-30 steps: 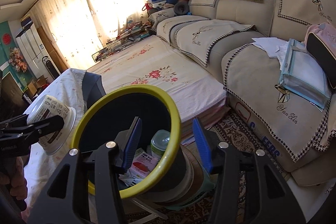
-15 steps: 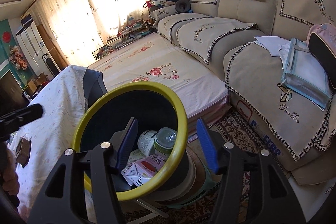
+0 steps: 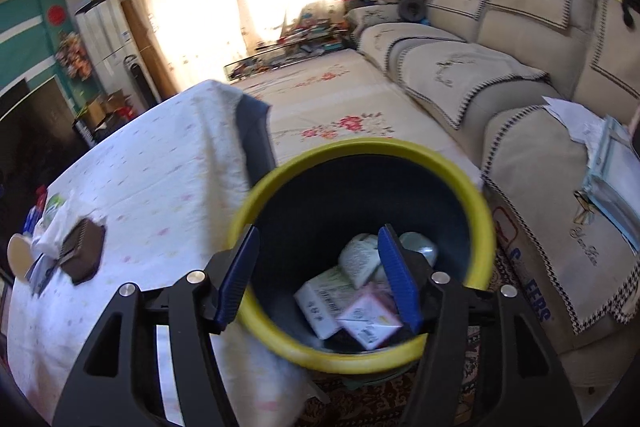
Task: Collect trash
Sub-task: 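Reach the right gripper to the brown square lid and grasp it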
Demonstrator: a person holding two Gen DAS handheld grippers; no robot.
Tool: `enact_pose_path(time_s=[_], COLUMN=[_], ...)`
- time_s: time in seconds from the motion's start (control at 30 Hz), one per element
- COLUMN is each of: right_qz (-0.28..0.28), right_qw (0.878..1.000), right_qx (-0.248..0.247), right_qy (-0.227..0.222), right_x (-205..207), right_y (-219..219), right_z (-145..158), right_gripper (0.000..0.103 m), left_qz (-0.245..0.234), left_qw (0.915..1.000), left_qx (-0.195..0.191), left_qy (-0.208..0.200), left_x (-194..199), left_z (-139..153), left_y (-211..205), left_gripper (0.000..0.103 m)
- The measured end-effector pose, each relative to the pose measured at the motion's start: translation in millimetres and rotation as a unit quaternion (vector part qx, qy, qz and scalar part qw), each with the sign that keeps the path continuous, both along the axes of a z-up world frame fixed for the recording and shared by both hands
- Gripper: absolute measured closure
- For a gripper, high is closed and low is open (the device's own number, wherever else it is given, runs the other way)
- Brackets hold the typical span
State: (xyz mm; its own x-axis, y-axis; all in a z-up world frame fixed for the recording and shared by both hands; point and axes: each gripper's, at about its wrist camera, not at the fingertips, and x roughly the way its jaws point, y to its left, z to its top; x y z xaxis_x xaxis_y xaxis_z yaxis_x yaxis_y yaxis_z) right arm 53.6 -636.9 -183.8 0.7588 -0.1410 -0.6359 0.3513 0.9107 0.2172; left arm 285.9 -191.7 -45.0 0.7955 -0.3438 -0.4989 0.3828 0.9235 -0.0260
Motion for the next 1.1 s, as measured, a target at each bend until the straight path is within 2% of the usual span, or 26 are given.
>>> enact_pose_path(time_s=[0.2, 0.4, 0.47, 0.6, 0.73, 0.87, 1.1], right_qz=[0.094, 0.184, 0.211, 0.231, 0.237, 0.242, 0.243], right_qw=[0.996, 0.983, 0.977, 0.972, 0.969, 0.967, 0.965], right_qx=[-0.002, -0.019, -0.024, -0.042, -0.053, -0.057, -0.071], right_qy=[0.005, 0.01, 0.016, 0.027, 0.037, 0.056, 0.062], right_x=[30.1, 53.5, 59.6, 68.0, 75.1, 84.4, 95.6], right_y=[72.3, 141.5, 160.8, 183.9, 196.0, 205.3, 214.4], right_z=[10.7, 17.2, 17.7, 17.5, 15.9, 7.8, 6.7], right_gripper=[0.043, 0.04, 0.04, 0.035, 0.034, 0.034, 0.036], left_qz=[0.082, 0.129, 0.141, 0.161, 0.162, 0.161, 0.161], left_qw=[0.9962, 0.9898, 0.9874, 0.9828, 0.9812, 0.9808, 0.9809], left_qx=[-0.027, -0.054, -0.067, -0.088, -0.101, -0.103, -0.101], left_qy=[-0.016, 0.028, 0.029, 0.02, 0.028, 0.038, 0.042], left_x=[24.8, 52.1, 52.5, 49.2, 52.7, 53.5, 52.8], left_z=[-8.4, -34.2, -39.3, -39.2, -43.1, -47.6, -52.0], left_y=[80.9, 125.4, 132.0, 143.2, 145.4, 145.7, 142.6], left_gripper=[0.005, 0.005, 0.005, 0.005, 0.005, 0.005, 0.005])
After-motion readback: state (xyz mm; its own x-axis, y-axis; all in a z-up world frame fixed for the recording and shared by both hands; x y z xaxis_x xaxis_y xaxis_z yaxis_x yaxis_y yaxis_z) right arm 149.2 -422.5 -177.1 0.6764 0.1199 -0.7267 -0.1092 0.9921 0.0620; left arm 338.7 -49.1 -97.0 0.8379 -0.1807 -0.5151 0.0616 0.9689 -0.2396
